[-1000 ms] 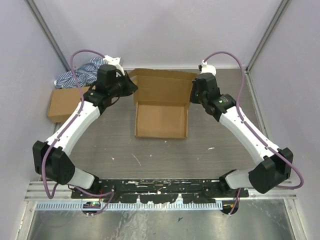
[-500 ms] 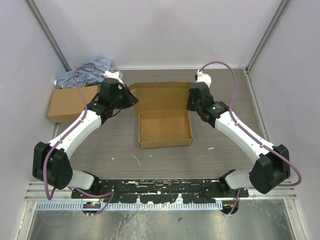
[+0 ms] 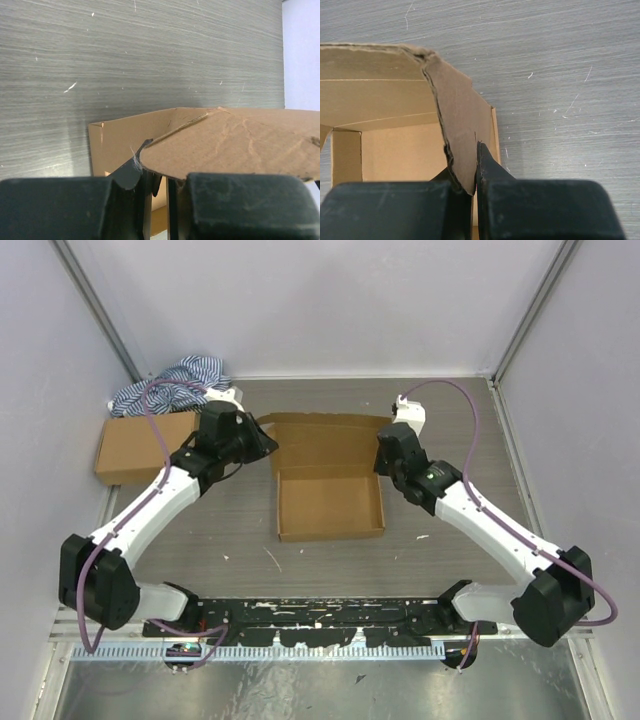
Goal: Fold the paper box
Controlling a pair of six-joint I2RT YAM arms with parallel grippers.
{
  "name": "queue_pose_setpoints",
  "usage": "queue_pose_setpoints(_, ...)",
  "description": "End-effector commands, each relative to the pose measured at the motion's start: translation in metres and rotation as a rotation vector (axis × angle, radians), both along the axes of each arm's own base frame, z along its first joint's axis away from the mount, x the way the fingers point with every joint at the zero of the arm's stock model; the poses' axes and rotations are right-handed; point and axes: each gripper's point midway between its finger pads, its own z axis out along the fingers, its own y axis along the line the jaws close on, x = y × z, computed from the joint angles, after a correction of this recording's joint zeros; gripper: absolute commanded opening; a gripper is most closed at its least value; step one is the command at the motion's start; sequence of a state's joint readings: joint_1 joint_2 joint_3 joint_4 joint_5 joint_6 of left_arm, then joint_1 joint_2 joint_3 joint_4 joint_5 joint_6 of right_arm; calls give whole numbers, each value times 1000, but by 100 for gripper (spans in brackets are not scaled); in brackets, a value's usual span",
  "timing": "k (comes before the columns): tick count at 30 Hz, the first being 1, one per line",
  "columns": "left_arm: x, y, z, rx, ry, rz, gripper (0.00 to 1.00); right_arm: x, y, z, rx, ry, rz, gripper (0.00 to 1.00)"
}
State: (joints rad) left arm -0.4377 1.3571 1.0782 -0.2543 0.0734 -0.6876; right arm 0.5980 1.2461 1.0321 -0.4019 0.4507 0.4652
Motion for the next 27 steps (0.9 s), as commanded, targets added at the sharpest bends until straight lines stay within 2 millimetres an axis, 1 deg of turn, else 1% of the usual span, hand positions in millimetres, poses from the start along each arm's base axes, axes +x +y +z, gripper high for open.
queue_pose_setpoints(1,-25,-8,3,-65,61,-5,18,-30,-9,-23,-20,86,-5,4)
queue_pose_setpoints(3,-31,-9,0,-95,85,11,18,-37,-9,-28,-18,95,-3,4)
queue_pose_setpoints(4,-35,-11,-6,-103,103,15,18,-39,-8,-30,-16,99,-1,4)
queue_pose_setpoints(5,-39,-12,-2,-126,98,22,18,-42,-7,-32,-13,103,2,4)
queue_pose_setpoints(7,-47,-15,-4,-153,107,26,19,-47,-6,-35,-10,107,5,4)
queue_pose_setpoints(11,-56,-20,-9,-178,121,34,20,-52,-1,-30,18,90,8,4)
queue_pose_setpoints(14,-50,-18,0,-145,74,42,20,-47,-2,-18,19,51,1,4)
queue_pose_setpoints(16,-41,-12,12,-103,23,57,21,-40,-5,-6,-6,17,-18,4)
queue_pose_setpoints(18,-33,-8,26,-56,-38,54,21,-31,-8,10,-25,-26,-42,4)
queue_pose_setpoints(20,-26,-7,34,-35,-75,57,21,-26,-10,17,-47,-52,-55,6)
queue_pose_setpoints(22,-24,-8,36,-27,-82,50,21,-24,-14,19,-63,-61,-66,9)
queue_pose_setpoints(23,-25,-8,32,-34,-73,51,21,-25,-15,19,-64,-62,-68,10)
queue_pose_setpoints(24,-25,-10,29,-50,-72,48,21,-27,-16,18,-63,-63,-67,15)
queue_pose_setpoints(25,-26,-12,24,-60,-68,46,21,-30,-17,16,-57,-63,-62,23)
queue_pose_setpoints(26,-27,-12,20,-65,-69,48,21,-33,-17,14,-48,-61,-49,34)
queue_pose_setpoints(27,-27,-12,16,-65,-69,50,20,-38,-18,14,-36,-65,-36,43)
